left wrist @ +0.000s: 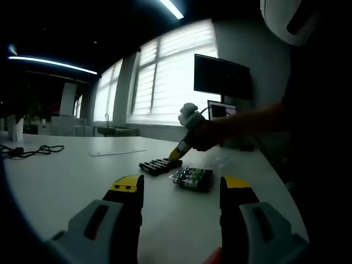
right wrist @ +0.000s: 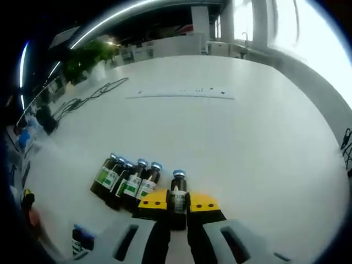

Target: Grip medicine bottles put into box

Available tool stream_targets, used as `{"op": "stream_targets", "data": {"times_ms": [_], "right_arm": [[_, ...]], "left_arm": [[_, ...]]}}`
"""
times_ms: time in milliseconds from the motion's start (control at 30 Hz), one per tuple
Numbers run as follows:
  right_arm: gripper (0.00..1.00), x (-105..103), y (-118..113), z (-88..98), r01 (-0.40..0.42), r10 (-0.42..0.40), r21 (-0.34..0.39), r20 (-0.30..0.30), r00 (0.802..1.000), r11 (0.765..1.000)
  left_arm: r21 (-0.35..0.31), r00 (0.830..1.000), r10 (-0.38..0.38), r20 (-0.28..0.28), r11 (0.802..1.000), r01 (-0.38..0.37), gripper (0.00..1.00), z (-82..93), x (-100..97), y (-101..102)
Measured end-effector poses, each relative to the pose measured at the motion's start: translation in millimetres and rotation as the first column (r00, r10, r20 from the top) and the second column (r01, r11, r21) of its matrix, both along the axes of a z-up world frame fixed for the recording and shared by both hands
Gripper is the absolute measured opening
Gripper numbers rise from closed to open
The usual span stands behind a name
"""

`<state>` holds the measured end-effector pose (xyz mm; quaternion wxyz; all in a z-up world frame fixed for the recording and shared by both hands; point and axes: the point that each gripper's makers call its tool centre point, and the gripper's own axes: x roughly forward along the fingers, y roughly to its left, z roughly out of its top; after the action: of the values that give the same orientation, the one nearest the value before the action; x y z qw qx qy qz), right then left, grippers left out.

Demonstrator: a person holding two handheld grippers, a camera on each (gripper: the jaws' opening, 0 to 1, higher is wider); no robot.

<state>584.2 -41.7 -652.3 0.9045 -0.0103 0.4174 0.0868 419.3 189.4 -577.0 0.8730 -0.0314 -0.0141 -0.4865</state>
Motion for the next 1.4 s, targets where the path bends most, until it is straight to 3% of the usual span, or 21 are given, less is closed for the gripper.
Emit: {"op": "stream_targets", "data": {"times_ms": [100,367,533,1067,1400], "right_arm": [[0.07,0.3,-2.5,2.8,0.007,-0.007,-0.011,0.018,1.000,1.000],[0.07,-7.2,3.0,23.8,0.036,-0.038,0.052,0.050,0.998,0.998],[0.07,-14.6,7.6,38.3,0.022,-0.023,0.011,0.101,0.995,1.000],[0.07,-55.8,21.7,53.4,0.025,-0.036,0.089,0.113,0.993,0.996],[0.07,-74.3,24.7,52.7,0.032,-0.042,0.092,0.114,0.993,0.995]], "left_arm": [[0.000,1.000,0.000,0.000,1.000,0.000,0.48,0.0,0.0,0.0],[0.001,1.000,-0.001,0.002,1.000,0.001,0.48,-0.3,-0.2,-0.3],[0.002,1.000,-0.002,0.004,1.000,0.002,0.48,-0.3,-0.4,-0.5],[0.000,1.000,-0.003,0.006,1.000,0.003,0.48,0.2,-0.5,-0.6],[-0.001,1.000,-0.006,0.008,1.000,0.006,0.48,0.7,-0.9,-1.0]]}}
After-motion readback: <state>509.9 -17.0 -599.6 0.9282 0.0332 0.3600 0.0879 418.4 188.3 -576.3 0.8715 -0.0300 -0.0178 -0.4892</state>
